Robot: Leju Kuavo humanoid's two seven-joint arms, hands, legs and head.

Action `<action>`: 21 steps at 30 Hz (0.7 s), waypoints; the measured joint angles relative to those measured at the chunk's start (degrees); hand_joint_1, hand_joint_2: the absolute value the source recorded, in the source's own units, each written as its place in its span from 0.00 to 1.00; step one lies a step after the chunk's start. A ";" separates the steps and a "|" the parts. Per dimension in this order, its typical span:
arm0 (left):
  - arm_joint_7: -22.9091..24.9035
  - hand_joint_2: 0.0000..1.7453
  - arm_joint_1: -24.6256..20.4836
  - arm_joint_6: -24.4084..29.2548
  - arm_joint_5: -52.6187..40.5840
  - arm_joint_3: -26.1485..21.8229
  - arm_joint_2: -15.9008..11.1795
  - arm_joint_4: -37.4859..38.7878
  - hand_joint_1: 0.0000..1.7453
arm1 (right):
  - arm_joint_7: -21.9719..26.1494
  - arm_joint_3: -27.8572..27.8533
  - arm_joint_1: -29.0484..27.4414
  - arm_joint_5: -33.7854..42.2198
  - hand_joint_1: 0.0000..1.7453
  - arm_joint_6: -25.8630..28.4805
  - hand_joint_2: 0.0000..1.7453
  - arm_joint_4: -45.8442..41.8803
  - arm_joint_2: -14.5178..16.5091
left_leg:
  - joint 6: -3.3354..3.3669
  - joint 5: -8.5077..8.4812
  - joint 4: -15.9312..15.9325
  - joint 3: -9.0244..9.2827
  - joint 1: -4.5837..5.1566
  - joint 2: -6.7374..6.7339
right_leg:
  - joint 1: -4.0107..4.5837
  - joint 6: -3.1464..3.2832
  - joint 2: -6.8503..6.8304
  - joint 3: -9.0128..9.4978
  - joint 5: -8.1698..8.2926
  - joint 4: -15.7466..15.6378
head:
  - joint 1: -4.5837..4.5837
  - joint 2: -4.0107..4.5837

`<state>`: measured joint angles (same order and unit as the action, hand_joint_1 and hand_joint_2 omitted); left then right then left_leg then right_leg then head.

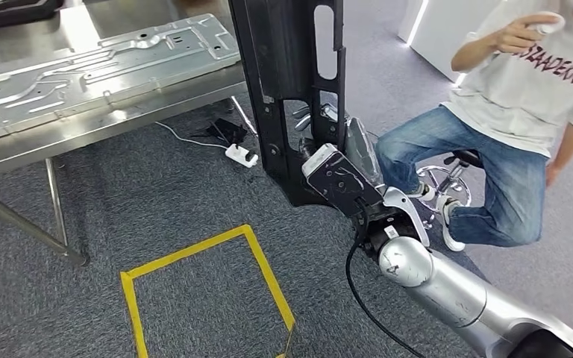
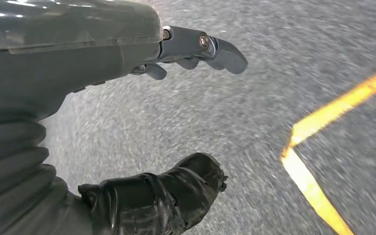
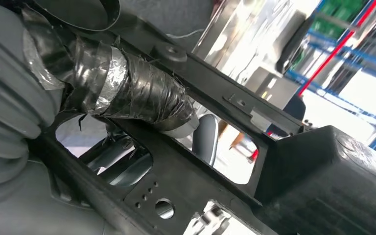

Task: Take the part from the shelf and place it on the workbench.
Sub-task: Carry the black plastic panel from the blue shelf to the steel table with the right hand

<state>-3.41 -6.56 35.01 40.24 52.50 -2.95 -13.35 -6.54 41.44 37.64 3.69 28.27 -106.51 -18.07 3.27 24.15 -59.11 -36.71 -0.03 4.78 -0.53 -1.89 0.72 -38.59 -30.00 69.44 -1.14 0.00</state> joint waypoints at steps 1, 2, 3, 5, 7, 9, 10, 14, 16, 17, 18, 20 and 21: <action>0.00 1.00 0.04 0.00 0.00 0.00 0.03 0.00 0.00 | 0.00 0.00 0.03 0.00 1.00 0.01 1.00 0.00 -0.03 | -0.07 0.04 -0.04 0.07 0.01 0.85 | -0.03 0.37 1.28 1.45 2.05 -3.93 | -0.04 0.00; 0.00 1.00 0.06 -0.01 0.00 0.00 0.05 0.00 0.00 | 0.00 0.00 0.07 0.00 1.00 0.01 1.00 0.00 -0.06 | -0.20 0.06 -0.12 0.03 0.00 1.69 | -0.07 0.66 2.46 2.82 3.43 -7.43 | -0.05 0.00; 0.00 1.00 0.08 -0.01 0.00 0.00 0.07 0.00 0.00 | 0.00 0.00 0.10 0.00 1.00 0.02 1.00 0.00 -0.09 | -0.44 0.01 -0.11 -0.10 -0.08 2.42 | -0.03 0.86 3.33 3.80 4.06 -9.69 | -0.07 0.00; 0.00 1.00 0.23 -0.01 0.00 0.00 0.09 0.00 0.00 | 0.00 0.00 0.18 0.00 1.00 0.01 1.00 0.00 -0.11 | -1.09 -0.21 0.05 -0.44 -0.35 3.85 | 0.14 1.10 3.05 4.51 3.92 -10.93 | -0.07 0.00; 0.00 1.00 0.56 0.00 0.00 0.00 -0.02 0.02 0.00 | 0.00 0.00 0.28 0.00 1.00 -0.01 1.00 0.00 -0.08 | -1.75 -0.02 -0.13 -0.78 -0.30 3.51 | -0.16 1.51 1.52 5.12 4.16 -11.60 | -0.12 0.00; 0.00 1.00 0.62 -0.03 -0.03 0.01 -0.04 0.02 0.00 | 0.00 0.00 0.42 0.00 1.00 -0.08 1.00 0.00 -0.04 | -2.31 2.02 -3.51 -2.39 -0.07 -0.07 | -0.49 2.01 -0.17 5.87 4.38 -12.45 | -0.50 0.00; -0.01 1.00 0.54 -0.06 -0.04 0.02 0.03 0.00 0.00 | 0.00 0.00 0.48 0.00 1.00 -0.15 1.00 0.00 -0.05 | -2.60 3.63 -6.80 -3.96 -0.09 -2.13 | -0.40 2.19 -0.99 6.10 4.33 -12.61 | -0.71 0.00; 0.00 1.00 0.33 -0.03 -0.01 0.27 0.04 0.00 0.00 | -0.08 0.00 0.56 -0.26 1.00 -0.55 1.00 0.00 -0.05 | -3.69 4.70 -13.46 -7.60 -0.94 -4.42 | -0.59 2.10 -4.29 6.42 3.76 -12.43 | -0.88 0.00; 0.00 1.00 0.39 0.11 0.04 0.33 0.04 0.00 0.00 | -0.23 0.00 0.64 -0.61 1.00 -0.67 1.00 0.00 -0.05 | -4.11 1.38 -6.81 -4.24 -1.13 -6.19 | -0.81 1.54 -5.71 6.69 3.16 -11.99 | -0.90 0.00; 0.00 1.00 0.35 0.28 0.17 0.34 0.05 0.00 0.00 | -0.31 0.00 0.74 -0.79 1.00 -0.73 1.00 0.00 -0.05 | -4.00 0.32 -3.52 -2.52 -0.97 -7.24 | -0.71 1.14 -6.35 6.77 2.77 -11.65 | -0.98 0.00; 0.00 1.00 0.26 0.57 0.32 0.34 0.07 0.00 0.00 | -0.43 0.00 0.85 -0.95 1.00 -0.78 1.00 -0.01 -0.05 | -3.67 -0.14 -1.35 -1.41 -0.80 -7.97 | -0.53 0.76 -6.96 6.85 2.44 -11.43 | -0.96 0.00; 0.10 1.00 0.21 1.29 0.74 0.35 0.09 0.00 0.00 | -0.74 0.01 1.11 -1.18 1.00 -0.83 1.00 -0.01 -0.03 | -2.66 0.13 -0.40 -0.99 -0.44 -7.59 | -0.13 0.08 -8.14 7.16 2.02 -11.39 | -0.87 0.00; 0.26 1.00 0.26 1.56 0.93 0.35 0.09 0.00 0.00 | -0.91 0.02 1.20 -1.28 1.00 -0.84 1.00 -0.03 -0.01 | -2.20 0.18 -0.41 -0.97 -0.50 -6.84 | -0.15 -0.23 -8.63 7.47 1.85 -11.56 | -0.74 0.00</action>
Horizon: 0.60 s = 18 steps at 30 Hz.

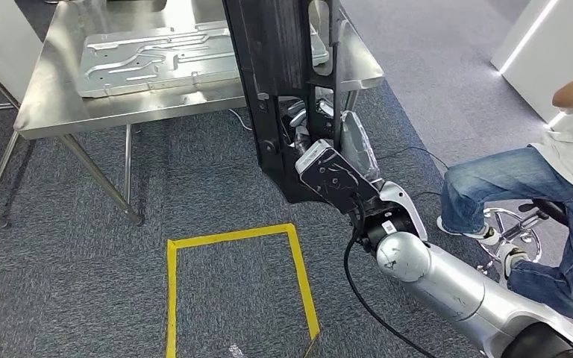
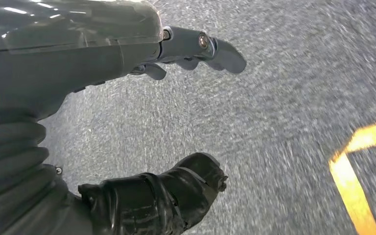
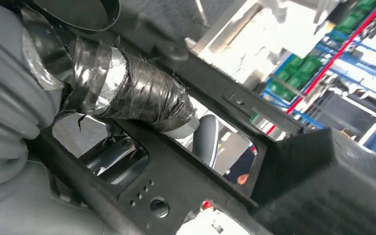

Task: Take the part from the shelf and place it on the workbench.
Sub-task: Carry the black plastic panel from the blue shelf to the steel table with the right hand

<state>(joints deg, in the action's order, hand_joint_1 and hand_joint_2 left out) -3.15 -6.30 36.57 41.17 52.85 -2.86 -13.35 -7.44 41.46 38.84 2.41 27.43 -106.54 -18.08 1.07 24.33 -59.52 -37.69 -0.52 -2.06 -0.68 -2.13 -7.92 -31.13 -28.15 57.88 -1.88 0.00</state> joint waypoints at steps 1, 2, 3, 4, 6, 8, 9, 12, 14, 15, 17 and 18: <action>0.18 1.00 0.10 0.06 0.17 0.00 0.01 0.00 0.00 | -0.14 0.01 0.10 -0.09 1.00 -0.01 1.00 -0.02 0.03 | 0.34 0.01 0.12 0.11 -0.07 0.72 | -0.14 -0.34 0.49 0.20 -0.40 0.16 | 0.10 0.00; 0.29 1.00 0.14 -0.24 0.40 0.00 0.01 0.00 0.00 | -0.25 0.00 0.20 -0.19 1.00 -0.02 1.00 -0.05 0.05 | 0.69 0.00 0.24 0.27 -0.18 1.40 | -0.29 -0.60 1.81 -0.09 -1.29 1.19 | 0.20 0.00; 0.21 1.00 0.11 -0.78 0.61 0.00 0.01 0.00 0.00 | -0.33 0.00 0.28 -0.25 1.00 -0.04 1.00 -0.09 0.04 | 1.01 -0.07 0.37 0.42 -0.33 2.06 | -0.38 -0.74 3.63 -1.09 -2.69 3.49 | 0.37 0.00; -0.17 1.00 0.09 -1.58 0.99 0.00 0.01 0.00 0.00 | -0.39 0.00 0.30 -0.28 1.00 -0.10 1.00 -0.10 0.03 | 1.24 -0.07 0.41 0.45 -0.37 2.73 | -0.42 -0.75 5.62 -2.76 -4.39 6.91 | 0.53 0.00; -1.56 1.00 -0.02 -3.68 2.20 -0.02 -0.01 0.00 0.00 | -0.46 0.00 0.07 -0.30 1.00 -0.29 1.00 -0.08 -0.07 | 1.63 -0.02 0.40 0.47 -0.24 4.08 | -0.33 -0.56 7.37 -6.88 -7.01 14.38 | 0.65 0.00; -2.99 1.00 0.04 -5.89 3.47 -0.11 -0.03 -0.01 0.00 | -0.68 -0.01 -0.24 -0.15 1.00 -0.68 1.00 -0.02 -0.25 | 1.80 0.07 0.39 0.61 -0.02 5.32 | -0.23 -0.16 7.76 -8.62 -5.79 15.97 | 0.64 0.00; -3.46 1.00 0.12 -6.91 3.93 -0.19 -0.04 -0.01 0.00 | -0.91 -0.01 -0.30 0.11 1.00 -0.97 1.00 0.01 -0.38 | 1.83 0.11 0.38 0.75 0.07 5.82 | -0.10 0.18 7.89 -8.02 -3.67 13.54 | 0.66 0.00; -4.00 1.00 0.26 -9.62 4.81 -0.38 -0.01 -0.02 0.00 | -1.61 -0.02 0.03 1.12 1.00 -1.97 1.00 0.16 -0.67 | 1.60 0.25 0.28 0.87 0.26 6.97 | 0.46 1.45 8.99 -4.21 1.82 3.09 | 0.63 0.00; -4.67 1.00 0.30 -12.45 5.63 -0.49 -0.05 -0.01 0.00 | -1.85 -0.02 0.29 1.71 1.00 -2.59 1.00 0.44 -0.82 | 1.06 0.26 0.32 0.66 0.25 7.28 | 0.76 1.75 9.43 -3.37 2.11 0.93 | 0.59 0.00; -5.22 1.00 0.35 -14.52 6.30 -0.58 -0.18 0.00 0.00 | -1.98 -0.02 0.39 2.05 1.00 -2.91 1.00 0.62 -0.92 | 0.72 0.24 0.43 0.63 0.26 7.41 | 0.65 1.83 9.34 -3.24 2.22 0.62 | 0.60 0.00; -6.39 1.00 0.48 -19.27 7.96 -0.91 -0.59 0.00 0.00 | -2.27 -0.05 0.66 2.74 1.00 -3.54 1.00 1.09 -1.23 | 0.14 0.88 -0.22 0.34 0.32 6.44 | 0.27 2.20 8.99 -2.85 2.56 -0.06 | 0.47 0.00; -6.84 1.00 0.49 -21.25 8.71 -1.14 -0.79 0.00 0.00 | -2.39 -0.10 0.85 3.01 1.00 -3.83 1.00 1.39 -1.47 | -0.16 1.98 -1.88 -0.39 0.36 5.44 | 0.04 2.46 8.74 -2.63 2.73 -0.41 | 0.32 0.00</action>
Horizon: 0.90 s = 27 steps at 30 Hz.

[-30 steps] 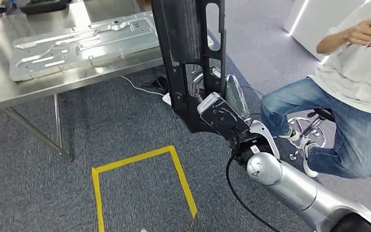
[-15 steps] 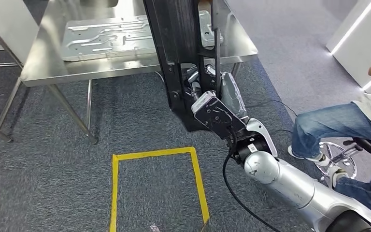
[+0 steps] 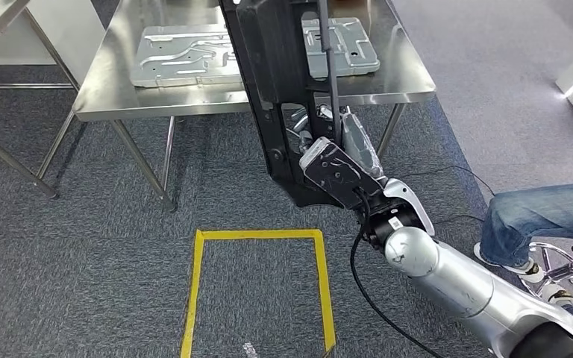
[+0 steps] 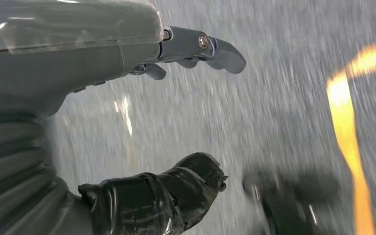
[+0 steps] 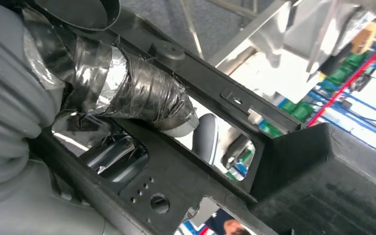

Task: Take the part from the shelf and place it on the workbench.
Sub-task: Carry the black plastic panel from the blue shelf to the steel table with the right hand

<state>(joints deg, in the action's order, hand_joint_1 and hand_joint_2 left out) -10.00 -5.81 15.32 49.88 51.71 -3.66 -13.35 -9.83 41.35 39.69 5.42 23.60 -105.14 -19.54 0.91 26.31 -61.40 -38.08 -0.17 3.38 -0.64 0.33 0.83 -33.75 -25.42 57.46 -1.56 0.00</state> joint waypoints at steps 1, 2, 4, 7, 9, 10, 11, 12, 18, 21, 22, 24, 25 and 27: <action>-0.35 1.00 -0.01 -1.45 0.58 -0.31 -0.14 0.00 0.00 | -0.10 -0.10 0.18 0.23 1.00 -0.23 1.00 0.36 -0.28 | -0.28 1.61 -2.85 -1.32 -0.12 -1.17 | -0.06 0.16 -0.30 0.16 0.06 -0.16 | -0.14 0.00; -0.58 1.00 -0.07 -2.36 0.95 -0.65 -0.20 0.00 0.00 | -0.19 -0.21 0.30 0.39 1.00 -0.40 1.00 0.73 -0.58 | -0.61 3.38 -6.42 -3.02 -0.24 -2.04 | -0.06 0.31 -0.55 0.21 0.01 -0.19 | -0.28 0.00; -0.97 1.00 -0.19 -2.98 1.28 -1.28 -0.33 0.00 0.00 | -0.70 -0.35 0.41 0.48 1.00 -0.65 1.00 1.43 -1.03 | -1.13 5.33 -12.19 -5.86 -0.60 -2.77 | -0.10 0.31 -1.07 0.24 -0.19 -0.10 | -0.31 0.00; -1.51 1.00 -0.19 -2.21 1.06 -1.86 -0.69 0.00 0.00 | -4.04 -0.37 0.81 -1.67 1.00 -1.31 1.00 2.34 -1.71 | -1.60 1.34 -6.95 -3.14 -0.99 -3.22 | -0.43 -0.31 -1.53 0.50 -0.79 0.36 | -0.33 0.00; -1.70 1.00 -0.25 -1.50 0.75 -2.13 -0.90 0.00 0.00 | -7.10 -0.37 1.63 -5.11 1.00 -2.22 1.00 3.05 -2.47 | -1.37 -0.68 -0.43 0.39 -0.83 -3.51 | -0.42 -1.07 -1.75 0.55 -1.41 0.92 | -0.37 0.00; -1.81 1.00 -0.29 -1.31 0.67 -2.22 -0.98 0.00 0.00 | -8.37 -0.37 2.14 -7.12 1.00 -2.70 1.00 3.46 -2.86 | -1.01 -0.76 1.18 1.23 -0.70 -3.57 | -0.34 -1.46 -1.85 0.53 -1.62 1.07 | -0.38 0.00; -1.98 1.00 -0.29 -1.16 0.66 -2.27 -1.05 0.00 0.00 | -9.35 -0.36 2.58 -8.96 1.00 -3.12 1.00 3.88 -3.17 | -0.50 -0.32 1.60 1.43 -0.54 -3.50 | -0.23 -1.86 -1.91 0.54 -1.66 1.21 | -0.41 0.00; -2.24 1.00 -0.26 -1.01 0.67 -2.30 -1.13 0.00 0.00 | -10.04 -0.35 2.94 -10.42 1.00 -3.50 1.00 4.29 -3.40 | 0.10 -0.24 1.72 1.50 -0.51 -3.32 | -0.23 -2.19 -1.95 0.68 -1.65 1.27 | -0.40 0.00; -3.03 1.00 -0.46 -0.48 0.68 -2.32 -1.20 0.00 0.00 | -11.10 -0.34 3.61 -12.06 1.00 -5.65 1.00 6.11 -3.87 | 2.17 0.73 2.18 3.46 -0.54 -2.58 | -0.45 -3.19 -1.27 -6.28 -6.23 14.11 | -0.16 0.00; -3.03 1.00 -0.34 -0.17 0.64 -2.33 -1.20 0.00 0.00 | -11.20 -0.22 3.48 -12.34 1.00 -6.15 1.00 6.92 -3.87 | 2.28 1.64 2.16 4.57 -0.27 -2.12 | -0.33 -2.75 -1.10 -9.32 -4.38 15.71 | -0.10 0.00; -3.03 1.00 -0.31 -0.11 0.61 -2.33 -1.20 0.00 0.00 | -11.21 -0.19 3.49 -12.41 1.00 -6.18 1.00 7.14 -3.87 | 2.21 2.05 2.17 5.16 -0.21 -1.96 | -0.15 -2.36 -1.05 -8.26 -1.68 12.15 | -0.10 0.00; -3.03 1.00 -0.29 -0.05 0.58 -2.33 -1.14 0.00 0.00 | -11.20 -0.16 3.64 -12.49 1.00 -6.22 1.00 7.48 -3.86 | 1.93 2.81 2.32 6.01 -0.25 -1.77 | 0.42 -1.42 -0.90 -5.80 2.02 4.97 | -0.22 0.00; -3.03 1.00 -0.36 -0.03 0.58 -2.34 -1.11 0.00 0.00 | -11.18 -0.14 3.78 -12.52 1.00 -6.26 1.00 7.60 -3.86 | 1.63 3.10 2.47 6.18 -0.34 -1.73 | 0.76 -1.03 -0.81 -4.96 2.54 2.69 | -0.16 0.00; -3.03 1.00 -0.39 -0.02 0.58 -2.35 -1.08 0.00 0.00 | -11.18 -0.08 3.95 -12.55 1.00 -6.32 1.00 7.83 -3.87 | 0.83 3.07 2.64 6.78 -0.41 -1.78 | 1.21 -0.43 -0.74 -4.13 1.87 0.89 | 0.06 0.00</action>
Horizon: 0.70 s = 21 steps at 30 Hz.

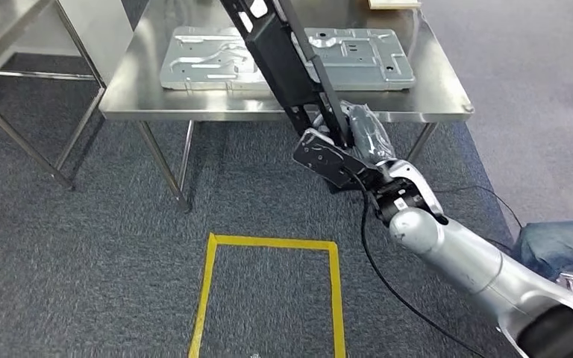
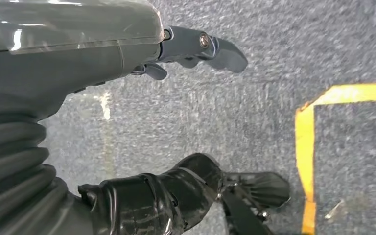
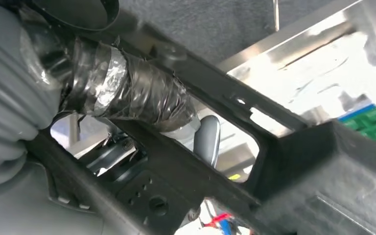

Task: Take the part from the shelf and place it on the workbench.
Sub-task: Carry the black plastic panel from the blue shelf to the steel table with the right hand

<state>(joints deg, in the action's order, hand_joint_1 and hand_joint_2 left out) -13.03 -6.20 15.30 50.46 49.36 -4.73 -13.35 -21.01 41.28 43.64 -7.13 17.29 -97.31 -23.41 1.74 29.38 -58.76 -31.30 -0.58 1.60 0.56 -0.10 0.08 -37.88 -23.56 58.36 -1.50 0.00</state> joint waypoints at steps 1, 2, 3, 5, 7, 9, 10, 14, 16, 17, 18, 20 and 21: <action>0.00 1.00 0.03 0.01 -0.01 -0.01 -0.08 0.00 0.00 | -0.02 0.01 0.03 -0.02 1.00 -0.01 1.00 0.07 -0.01 | -0.38 0.11 0.03 0.28 0.02 -0.08 | -0.15 0.26 -0.02 0.90 0.13 -0.68 | 0.19 0.00; 0.00 1.00 0.09 0.02 -0.01 -0.01 -0.13 0.00 0.00 | -0.03 0.02 0.04 -0.04 1.00 -0.01 1.00 0.15 -0.01 | -0.66 0.10 -0.47 0.59 0.07 -0.23 | -0.35 0.55 -0.09 1.84 0.11 -1.23 | 0.17 0.00; -0.01 1.00 0.08 0.03 -0.01 -0.01 -0.19 0.00 0.00 | -0.03 0.02 0.12 -0.05 1.00 -0.01 1.00 0.24 -0.02 | -0.87 0.26 -1.72 0.21 0.09 -0.41 | -0.58 0.84 -0.20 2.82 -0.07 -1.59 | -0.03 0.00; -0.02 1.00 0.00 0.03 -0.02 -0.02 -0.22 0.00 0.00 | 0.01 0.04 0.33 -0.09 1.00 0.00 1.00 0.37 -0.04 | -1.22 1.53 -7.25 -2.90 -0.04 -0.73 | -0.77 1.18 -0.34 4.21 -0.70 -1.98 | -0.42 0.00; -0.02 1.00 -0.01 0.02 -0.02 -0.02 -0.23 0.00 0.00 | 0.01 0.19 0.28 -0.10 1.00 -0.01 1.00 0.54 -0.06 | -1.81 3.97 -13.05 -7.53 -0.22 -0.89 | -0.77 1.22 -0.38 5.22 -1.73 -1.95 | -0.53 0.00; -0.02 1.00 0.12 0.02 -0.02 -0.01 -0.25 0.00 0.00 | 0.01 0.42 0.05 -0.10 1.00 -0.03 1.00 0.68 -0.06 | -2.27 4.20 -13.15 -9.72 -0.30 -1.08 | -0.82 1.01 -0.31 6.66 -3.04 -1.79 | -0.54 0.00; -0.02 1.00 0.21 0.02 -0.01 -0.01 -0.28 0.00 0.00 | 0.01 0.49 -0.01 -0.10 1.00 -0.04 1.00 0.75 -0.07 | -2.26 2.42 -10.53 -9.53 -0.32 -1.19 | -0.86 0.83 -0.28 7.52 -3.80 -1.65 | -0.56 0.00; -0.01 1.00 0.65 0.06 0.00 -0.02 -0.46 0.01 0.00 | -0.02 0.61 -0.02 -0.07 1.00 -0.05 1.00 1.10 -0.09 | -1.32 -6.57 -0.69 -7.80 0.20 -1.69 | -0.79 -0.48 -0.24 9.47 -6.58 -1.08 | -0.45 0.00; -0.01 1.00 0.51 0.05 -0.01 -0.03 -0.50 0.01 0.00 | -0.01 0.65 0.04 -0.07 1.00 -0.05 1.00 1.14 -0.08 | -0.33 -6.06 -0.59 -7.23 0.39 -1.57 | -0.76 -1.21 -0.23 9.80 -6.75 -0.57 | -0.36 0.00; -0.01 1.00 0.44 0.04 -0.02 -0.03 -0.50 0.00 0.00 | -0.01 0.65 0.04 -0.08 1.00 -0.04 1.00 1.14 -0.08 | 0.12 -5.84 -0.34 -6.75 0.29 -1.46 | -0.83 -1.46 -0.23 9.47 -6.54 0.41 | -0.25 0.00; -0.02 1.00 0.37 0.04 -0.02 -0.03 -0.50 0.00 0.00 | 0.01 0.65 0.09 -0.09 1.00 -0.03 1.00 1.13 -0.08 | 0.52 -5.50 -0.08 -6.11 0.18 -1.39 | -0.90 -1.63 -0.20 8.43 -6.35 2.44 | -0.14 0.00; -0.02 1.00 0.27 0.04 -0.02 -0.03 -0.51 0.00 0.00 | 0.04 0.65 0.14 -0.11 1.00 -0.02 1.00 1.15 -0.09 | 1.05 -4.63 0.29 -4.72 0.00 -1.22 | -1.08 -1.96 -0.15 4.21 -7.17 8.96 | 0.14 0.00; -0.02 1.00 0.26 0.04 -0.02 -0.03 -0.51 0.00 0.00 | 0.05 0.65 0.10 -0.11 1.00 -0.02 1.00 1.18 -0.10 | 1.17 -4.07 0.33 -4.06 -0.01 -1.13 | -1.13 -2.17 -0.14 1.62 -8.46 12.40 | 0.18 0.00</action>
<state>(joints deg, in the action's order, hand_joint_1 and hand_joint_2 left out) -13.05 -5.94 15.34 50.45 49.33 -5.25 -13.35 -20.96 41.93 43.75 -7.25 17.27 -96.13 -23.51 2.91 25.31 -58.43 -35.36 -0.60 0.47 -0.57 -2.27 -0.05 -36.26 -32.02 70.76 -1.32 0.00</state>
